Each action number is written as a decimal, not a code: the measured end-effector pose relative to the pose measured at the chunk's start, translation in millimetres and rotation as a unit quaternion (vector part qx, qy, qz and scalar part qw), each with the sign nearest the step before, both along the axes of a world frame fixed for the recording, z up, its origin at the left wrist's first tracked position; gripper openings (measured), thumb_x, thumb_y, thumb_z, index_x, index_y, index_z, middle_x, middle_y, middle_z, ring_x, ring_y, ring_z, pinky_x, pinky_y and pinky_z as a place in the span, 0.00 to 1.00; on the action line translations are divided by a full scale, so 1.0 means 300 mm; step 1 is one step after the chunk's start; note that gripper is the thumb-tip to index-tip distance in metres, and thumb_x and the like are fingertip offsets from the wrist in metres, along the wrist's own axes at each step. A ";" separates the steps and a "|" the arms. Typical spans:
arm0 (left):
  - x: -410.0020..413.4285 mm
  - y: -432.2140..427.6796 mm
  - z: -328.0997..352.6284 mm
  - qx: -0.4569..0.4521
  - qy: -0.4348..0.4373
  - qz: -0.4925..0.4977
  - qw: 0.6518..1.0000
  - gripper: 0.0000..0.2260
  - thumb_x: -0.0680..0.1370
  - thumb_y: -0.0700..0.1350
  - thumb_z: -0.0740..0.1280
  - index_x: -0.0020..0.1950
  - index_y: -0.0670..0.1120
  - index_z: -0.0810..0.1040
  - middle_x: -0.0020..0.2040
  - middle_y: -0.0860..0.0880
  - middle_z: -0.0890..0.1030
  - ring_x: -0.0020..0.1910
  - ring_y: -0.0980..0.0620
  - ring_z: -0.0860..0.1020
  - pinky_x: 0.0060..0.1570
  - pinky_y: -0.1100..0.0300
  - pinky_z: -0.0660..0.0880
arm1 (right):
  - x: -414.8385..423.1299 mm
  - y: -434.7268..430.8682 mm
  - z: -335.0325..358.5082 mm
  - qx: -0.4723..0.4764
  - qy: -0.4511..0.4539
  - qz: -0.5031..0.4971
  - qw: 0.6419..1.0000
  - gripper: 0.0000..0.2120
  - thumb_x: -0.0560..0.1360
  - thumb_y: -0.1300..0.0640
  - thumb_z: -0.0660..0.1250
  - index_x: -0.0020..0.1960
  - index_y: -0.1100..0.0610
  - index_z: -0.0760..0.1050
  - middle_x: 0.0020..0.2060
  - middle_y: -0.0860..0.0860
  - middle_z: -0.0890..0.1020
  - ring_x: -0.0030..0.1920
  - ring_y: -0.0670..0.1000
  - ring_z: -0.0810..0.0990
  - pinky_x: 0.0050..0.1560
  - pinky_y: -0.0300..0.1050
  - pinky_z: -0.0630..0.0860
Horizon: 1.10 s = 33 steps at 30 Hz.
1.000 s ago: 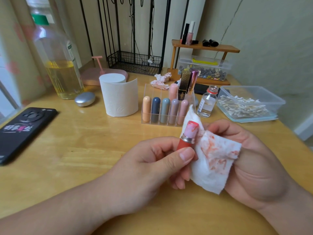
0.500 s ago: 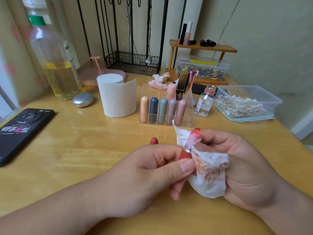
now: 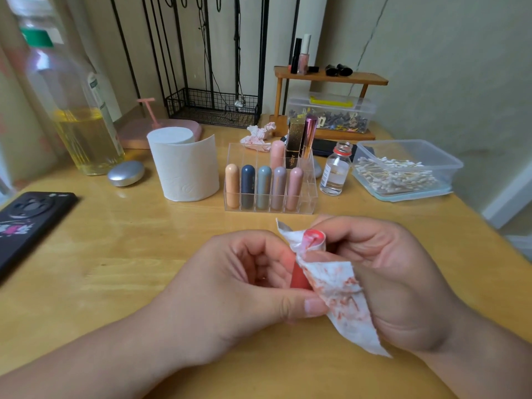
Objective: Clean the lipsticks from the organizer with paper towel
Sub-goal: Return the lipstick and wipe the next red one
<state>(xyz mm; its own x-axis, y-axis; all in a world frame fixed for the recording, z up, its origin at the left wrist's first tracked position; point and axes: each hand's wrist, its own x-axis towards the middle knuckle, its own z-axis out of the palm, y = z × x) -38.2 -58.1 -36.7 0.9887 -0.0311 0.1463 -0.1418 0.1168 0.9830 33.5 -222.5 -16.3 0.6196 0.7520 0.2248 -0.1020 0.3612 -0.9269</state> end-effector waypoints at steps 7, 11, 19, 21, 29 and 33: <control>-0.004 0.015 0.013 0.022 -0.025 -0.041 0.999 0.09 0.71 0.41 0.75 0.46 0.37 0.82 0.40 0.34 0.83 0.38 0.43 0.81 0.45 0.52 0.80 | 0.004 -0.009 -0.001 -0.013 -0.017 0.012 1.000 0.06 0.72 0.61 0.73 0.46 0.64 0.80 0.35 0.58 0.79 0.32 0.64 0.76 0.35 0.61 0.77; 0.001 0.031 0.027 0.002 0.020 -0.175 0.984 0.09 0.80 0.39 0.65 0.55 0.35 0.80 0.49 0.40 0.84 0.50 0.44 0.80 0.55 0.51 0.78 | 0.001 -0.016 0.001 -0.015 -0.020 0.034 0.999 0.06 0.72 0.60 0.74 0.46 0.62 0.81 0.34 0.61 0.76 0.29 0.58 0.75 0.31 0.54 0.75; -0.007 0.014 0.014 0.032 0.005 -0.047 0.998 0.13 0.68 0.40 0.77 0.44 0.33 0.81 0.42 0.35 0.83 0.39 0.40 0.81 0.44 0.52 0.80 | -0.002 -0.013 0.016 -0.009 -0.002 0.035 0.999 0.06 0.69 0.61 0.74 0.44 0.63 0.84 0.36 0.54 0.82 0.35 0.52 0.81 0.35 0.45 0.79; -0.006 0.011 0.003 0.033 0.017 -0.016 0.999 0.20 0.65 0.41 0.79 0.46 0.29 0.77 0.48 0.29 0.81 0.46 0.30 0.80 0.49 0.43 0.79 | -0.002 -0.012 0.015 -0.032 -0.035 0.006 0.999 0.07 0.68 0.58 0.75 0.44 0.59 0.85 0.36 0.51 0.83 0.37 0.48 0.82 0.38 0.41 0.79; 0.007 0.042 0.028 -0.046 0.081 -0.223 0.970 0.12 0.81 0.42 0.65 0.57 0.33 0.79 0.51 0.41 0.82 0.51 0.46 0.79 0.51 0.52 0.79 | 0.026 -0.022 0.004 -0.041 0.033 0.061 0.997 0.12 0.67 0.57 0.78 0.45 0.63 0.83 0.29 0.66 0.74 0.25 0.56 0.77 0.30 0.47 0.76; -0.003 0.017 0.028 0.033 0.026 -0.073 0.996 0.07 0.71 0.41 0.76 0.42 0.38 0.83 0.37 0.41 0.83 0.34 0.47 0.80 0.38 0.56 0.78 | 0.023 -0.015 0.001 -0.029 0.034 0.056 0.997 0.10 0.72 0.62 0.73 0.46 0.69 0.80 0.35 0.65 0.79 0.33 0.59 0.79 0.36 0.56 0.79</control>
